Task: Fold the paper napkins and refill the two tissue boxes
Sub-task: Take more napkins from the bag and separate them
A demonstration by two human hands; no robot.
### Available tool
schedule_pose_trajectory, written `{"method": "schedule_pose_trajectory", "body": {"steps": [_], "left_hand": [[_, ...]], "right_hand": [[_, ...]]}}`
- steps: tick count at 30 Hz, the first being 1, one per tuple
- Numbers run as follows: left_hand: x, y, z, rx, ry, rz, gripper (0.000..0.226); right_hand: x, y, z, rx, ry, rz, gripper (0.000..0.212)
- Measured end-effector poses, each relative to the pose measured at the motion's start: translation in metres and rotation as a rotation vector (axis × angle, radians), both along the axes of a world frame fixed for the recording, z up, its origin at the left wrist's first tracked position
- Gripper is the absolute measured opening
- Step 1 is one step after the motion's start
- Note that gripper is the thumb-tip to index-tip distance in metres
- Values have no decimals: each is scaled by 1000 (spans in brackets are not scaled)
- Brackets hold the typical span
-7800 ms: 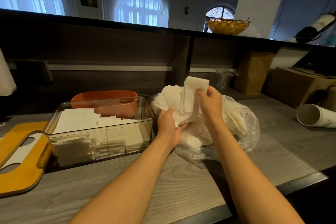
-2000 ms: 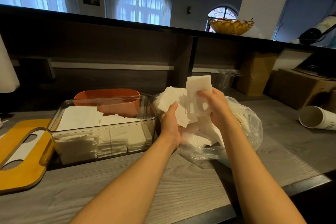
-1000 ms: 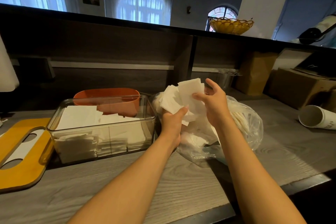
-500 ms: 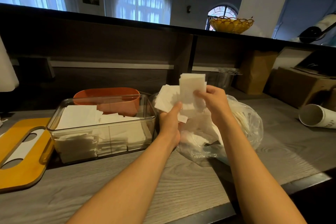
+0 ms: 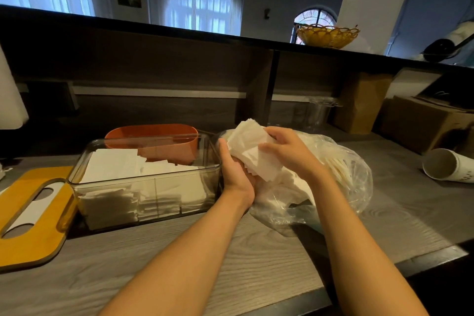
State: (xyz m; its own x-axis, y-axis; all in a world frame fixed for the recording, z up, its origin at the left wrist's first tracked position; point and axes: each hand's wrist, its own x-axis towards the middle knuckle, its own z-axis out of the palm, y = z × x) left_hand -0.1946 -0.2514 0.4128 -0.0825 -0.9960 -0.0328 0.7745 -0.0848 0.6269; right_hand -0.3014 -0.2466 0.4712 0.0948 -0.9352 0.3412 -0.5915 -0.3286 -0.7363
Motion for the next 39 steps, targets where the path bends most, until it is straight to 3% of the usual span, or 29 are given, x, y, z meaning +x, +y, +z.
{"method": "schedule_pose_trajectory", "body": {"steps": [6,11,13,15,17,20,23,26,29,32,35,39], "left_hand": [[0,0,1,-16,-8,-15,73],[0,-2,0,-40,2,-71,72],[-1,-2,-2,-53,-10,-68,72],[-2,-5,-5,-56,-30,-49,72],[-2,-7,-6,-36,-24,-21,71],[-2,-8,-2,12,15,-15,66],[-4,-5,1,81,-100,-24,41],[-7,-11,-4,95,-245,21,21],[-8,-14,-8,70,-272,33,18],[-5,-7,-4,89,-142,4,37],[-5,-5,-3,15,-133,-25,57],[-6,0,-1,-36,-180,-30,61]], "right_hand": [[4,-7,-11,-27,328,-114,58],[9,-5,-11,-21,301,-128,57],[9,-4,-9,-22,299,-126,43],[7,-2,-5,-4,189,-62,31],[3,0,-1,24,20,-9,34],[-8,5,9,-10,-367,-27,37],[-20,8,14,-45,-715,-161,32],[-23,7,15,12,-849,-223,24],[-19,5,13,51,-671,-120,32],[-16,2,11,50,-373,-99,38],[-13,-1,7,55,-160,-115,35],[-11,-6,0,32,40,-124,28]]}}
